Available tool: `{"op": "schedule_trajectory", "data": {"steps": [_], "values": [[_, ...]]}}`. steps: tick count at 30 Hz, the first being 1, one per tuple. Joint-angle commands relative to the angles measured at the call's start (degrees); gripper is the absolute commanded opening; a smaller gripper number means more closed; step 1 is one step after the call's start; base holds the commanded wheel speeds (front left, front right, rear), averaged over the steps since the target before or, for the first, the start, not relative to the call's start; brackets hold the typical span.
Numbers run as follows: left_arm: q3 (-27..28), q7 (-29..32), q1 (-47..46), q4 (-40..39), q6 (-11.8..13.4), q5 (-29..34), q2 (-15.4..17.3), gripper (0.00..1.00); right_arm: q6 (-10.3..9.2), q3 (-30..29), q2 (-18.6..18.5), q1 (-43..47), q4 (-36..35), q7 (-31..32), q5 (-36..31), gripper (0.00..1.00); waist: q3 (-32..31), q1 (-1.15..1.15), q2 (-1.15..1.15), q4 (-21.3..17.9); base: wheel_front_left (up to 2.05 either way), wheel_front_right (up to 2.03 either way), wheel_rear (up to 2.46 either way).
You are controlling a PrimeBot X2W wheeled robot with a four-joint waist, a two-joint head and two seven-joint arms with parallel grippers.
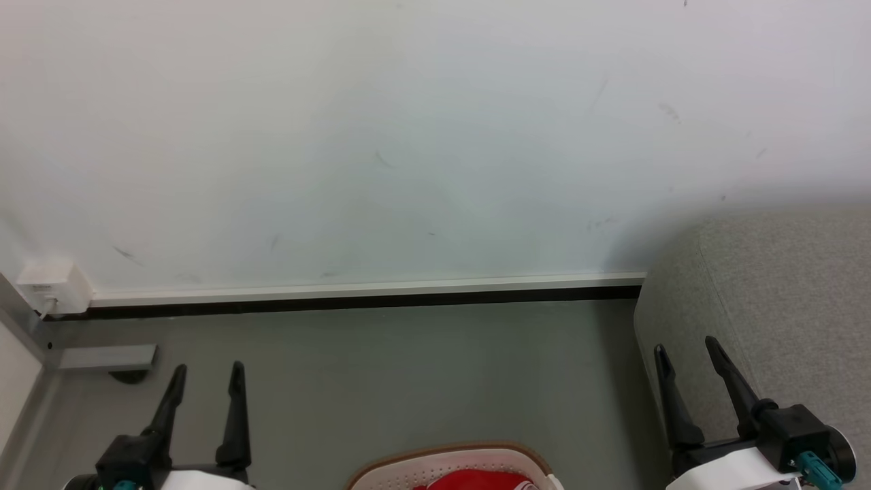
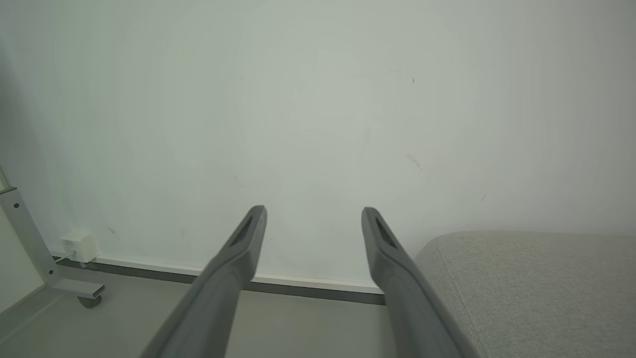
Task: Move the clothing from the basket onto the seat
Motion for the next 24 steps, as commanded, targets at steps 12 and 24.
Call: {"op": "schedule_trajectory", "data": {"steps": [12,24], "values": [[0.04,-0.04,-0.72,0.46,-0.32,-1.85,0.37,1.00,-0.12,-0.56,-0.04,-1.45,-1.77,-0.16,3.15,1.00,1.10,0.00,0.00,-0.93,0.00,0.00,0.00],[-2.76,-0.04,-4.75,2.12,-1.68,-2.66,0.35,1.00,-0.12,0.23,-0.04,-5.60,-5.21,-0.15,6.14,1.00,7.11,0.00,0.00,-3.77,0.00,0.00,0.00]]}}
